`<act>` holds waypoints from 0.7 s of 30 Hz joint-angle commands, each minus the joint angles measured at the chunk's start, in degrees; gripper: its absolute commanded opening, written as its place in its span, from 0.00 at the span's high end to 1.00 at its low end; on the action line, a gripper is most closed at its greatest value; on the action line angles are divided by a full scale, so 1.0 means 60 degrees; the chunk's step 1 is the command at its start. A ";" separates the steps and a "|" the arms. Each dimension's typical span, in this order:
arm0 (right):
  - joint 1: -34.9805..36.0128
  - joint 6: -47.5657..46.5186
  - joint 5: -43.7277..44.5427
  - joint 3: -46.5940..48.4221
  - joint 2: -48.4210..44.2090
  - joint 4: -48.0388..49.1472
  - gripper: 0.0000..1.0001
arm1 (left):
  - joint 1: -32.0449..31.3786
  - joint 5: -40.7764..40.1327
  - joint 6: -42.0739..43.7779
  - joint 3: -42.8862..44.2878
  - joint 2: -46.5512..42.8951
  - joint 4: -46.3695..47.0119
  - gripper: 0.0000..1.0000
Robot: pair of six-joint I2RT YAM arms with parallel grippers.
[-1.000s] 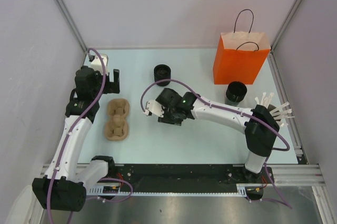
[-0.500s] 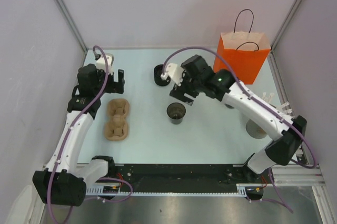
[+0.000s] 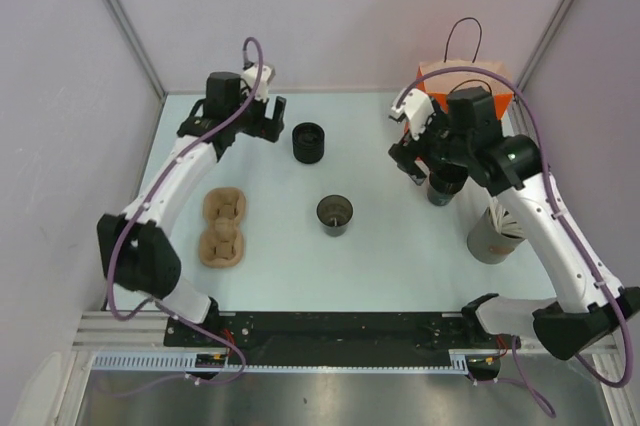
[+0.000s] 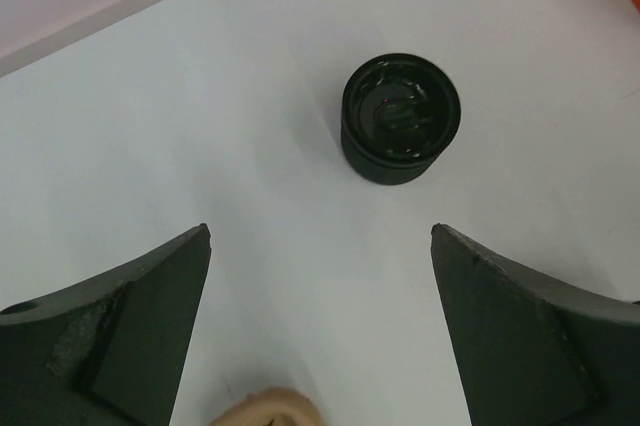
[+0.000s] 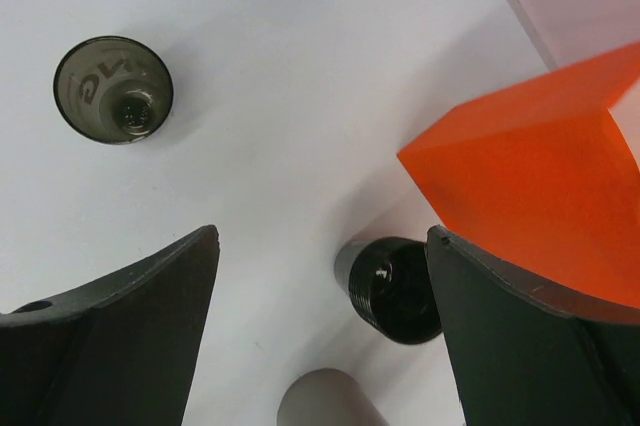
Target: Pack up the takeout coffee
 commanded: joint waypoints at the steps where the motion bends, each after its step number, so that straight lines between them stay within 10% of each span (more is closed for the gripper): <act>1: -0.0692 -0.0033 -0.1309 -0.0223 -0.0699 -0.0175 0.11 | -0.0373 0.0526 -0.0521 0.1512 0.1444 -0.0358 0.06; 21: -0.1500 -0.0165 -0.2482 -0.1103 -0.1622 0.0103 0.11 | -0.1120 -0.0599 -0.1108 0.4415 0.5300 -0.1004 0.24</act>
